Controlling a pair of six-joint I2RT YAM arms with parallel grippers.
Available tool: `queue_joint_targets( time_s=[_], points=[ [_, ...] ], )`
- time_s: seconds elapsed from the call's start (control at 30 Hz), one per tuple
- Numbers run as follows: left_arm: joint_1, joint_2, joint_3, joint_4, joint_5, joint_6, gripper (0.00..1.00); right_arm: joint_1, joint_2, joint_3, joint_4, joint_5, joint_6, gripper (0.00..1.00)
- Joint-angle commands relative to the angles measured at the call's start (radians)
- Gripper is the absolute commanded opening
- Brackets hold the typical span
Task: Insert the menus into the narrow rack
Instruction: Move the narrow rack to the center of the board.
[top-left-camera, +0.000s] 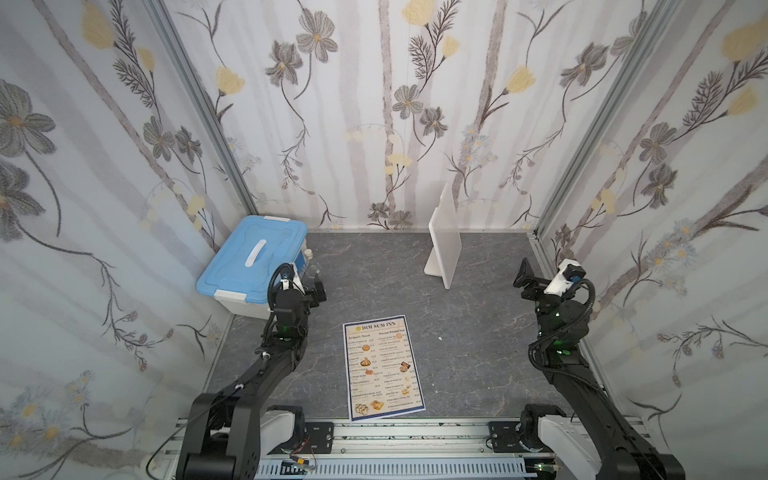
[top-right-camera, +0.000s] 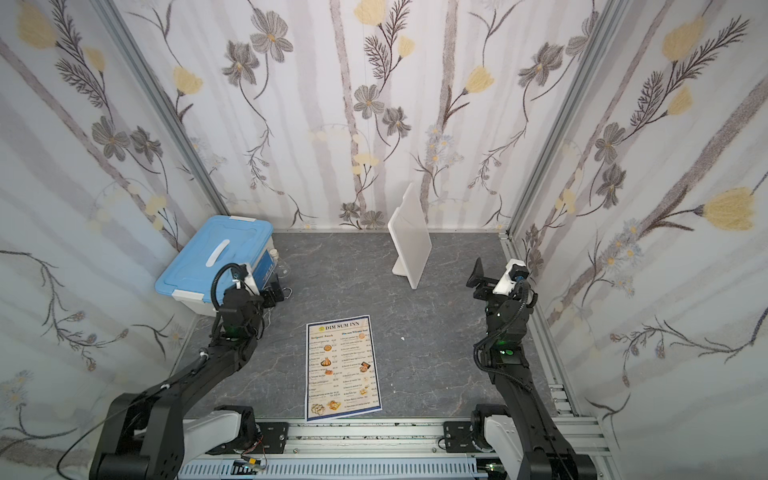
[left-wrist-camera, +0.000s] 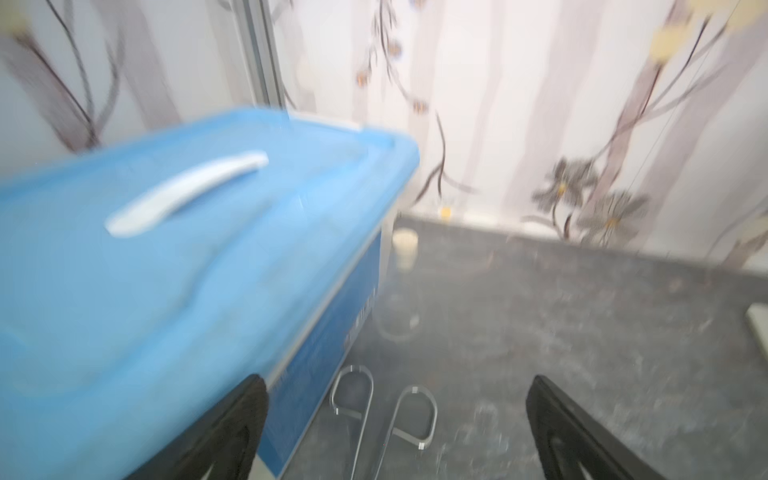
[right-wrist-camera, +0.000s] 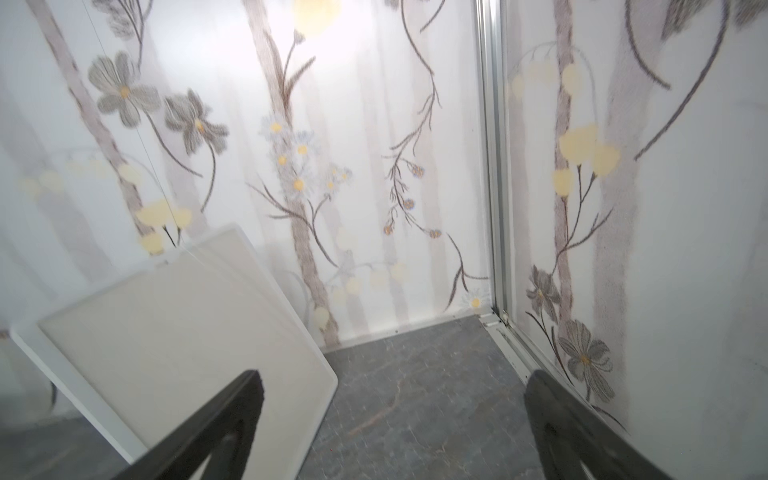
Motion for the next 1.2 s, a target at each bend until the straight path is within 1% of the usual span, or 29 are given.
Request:
queue_joint_targets(
  time_s=[0.0, 0.03, 0.07, 0.1, 0.13, 0.17, 0.2, 0.23, 0.27, 0.33, 0.4, 0.47, 0.5, 0.57, 0.6, 0.67, 0.77, 0.83, 0.9, 1.0, 1.1, 1.17],
  points=[
    [-0.001, -0.104, 0.121, -0.503, 0.079, -0.143, 1.00, -0.005, -0.066, 0.052, -0.392, -0.041, 0.243, 1.00],
    [-0.004, -0.125, 0.165, -0.568, 0.155, -0.201, 1.00, -0.009, -0.086, 0.046, -0.386, -0.108, 0.278, 1.00],
    [-0.003, -0.138, 0.192, -0.588, 0.231, -0.271, 1.00, -0.011, -0.099, 0.034, -0.372, -0.167, 0.316, 1.00],
    [-0.009, -0.143, 0.204, -0.562, 0.332, -0.368, 1.00, -0.012, -0.103, 0.019, -0.340, -0.255, 0.352, 1.00],
    [-0.028, -0.130, 0.206, -0.496, 0.404, -0.473, 1.00, -0.013, -0.098, 0.005, -0.302, -0.339, 0.379, 1.00],
    [-0.061, -0.103, 0.204, -0.434, 0.437, -0.576, 1.00, -0.013, -0.087, -0.004, -0.266, -0.404, 0.405, 1.00],
    [-0.121, -0.050, 0.214, -0.359, 0.461, -0.645, 1.00, -0.012, -0.069, -0.011, -0.232, -0.455, 0.439, 1.00],
    [-0.189, 0.020, 0.251, -0.336, 0.463, -0.668, 1.00, -0.012, -0.048, -0.009, -0.216, -0.488, 0.455, 1.00],
    [-0.243, 0.084, 0.308, -0.364, 0.463, -0.655, 1.00, -0.011, -0.031, -0.006, -0.205, -0.508, 0.459, 1.00],
    [-0.360, 0.238, 0.467, -0.467, 0.464, -0.596, 1.00, -0.011, -0.010, 0.002, -0.199, -0.527, 0.449, 1.00],
    [-0.431, 0.347, 0.591, -0.523, 0.481, -0.566, 1.00, -0.011, -0.014, 0.002, -0.212, -0.527, 0.430, 1.00],
    [-0.489, 0.429, 0.704, -0.575, 0.438, -0.498, 1.00, -0.011, -0.039, 0.000, -0.236, -0.511, 0.414, 1.00],
    [-0.515, 0.463, 0.748, -0.573, 0.404, -0.457, 1.00, -0.011, -0.059, -0.007, -0.247, -0.499, 0.409, 1.00],
    [-0.541, 0.531, 0.819, -0.548, 0.363, -0.416, 1.00, -0.012, -0.087, -0.014, -0.264, -0.489, 0.404, 1.00],
    [-0.547, 0.575, 0.881, -0.555, 0.339, -0.403, 1.00, -0.012, -0.098, -0.015, -0.270, -0.486, 0.402, 1.00],
    [-0.562, 0.666, 1.021, -0.609, 0.297, -0.367, 1.00, -0.012, -0.104, -0.011, -0.281, -0.492, 0.402, 1.00],
    [-0.586, 0.803, 1.250, -0.750, 0.218, -0.321, 1.00, -0.012, -0.107, -0.001, -0.295, -0.495, 0.402, 1.00],
    [-0.595, 0.878, 1.364, -0.809, 0.192, -0.321, 0.95, -0.012, -0.113, 0.005, -0.301, -0.494, 0.399, 1.00],
    [-0.597, 0.924, 1.425, -0.821, 0.181, -0.315, 0.91, -0.012, -0.120, 0.009, -0.308, -0.490, 0.398, 1.00],
    [-0.599, 0.996, 1.539, -0.865, 0.167, -0.316, 0.73, -0.014, -0.126, 0.014, -0.319, -0.479, 0.387, 1.00],
    [-0.602, 1.087, 1.697, -0.947, 0.161, -0.309, 0.59, -0.015, -0.124, 0.020, -0.319, -0.477, 0.384, 1.00],
    [-0.605, 1.137, 1.790, -0.993, 0.170, -0.310, 0.44, -0.016, -0.121, 0.025, -0.319, -0.477, 0.385, 1.00]
  ],
)
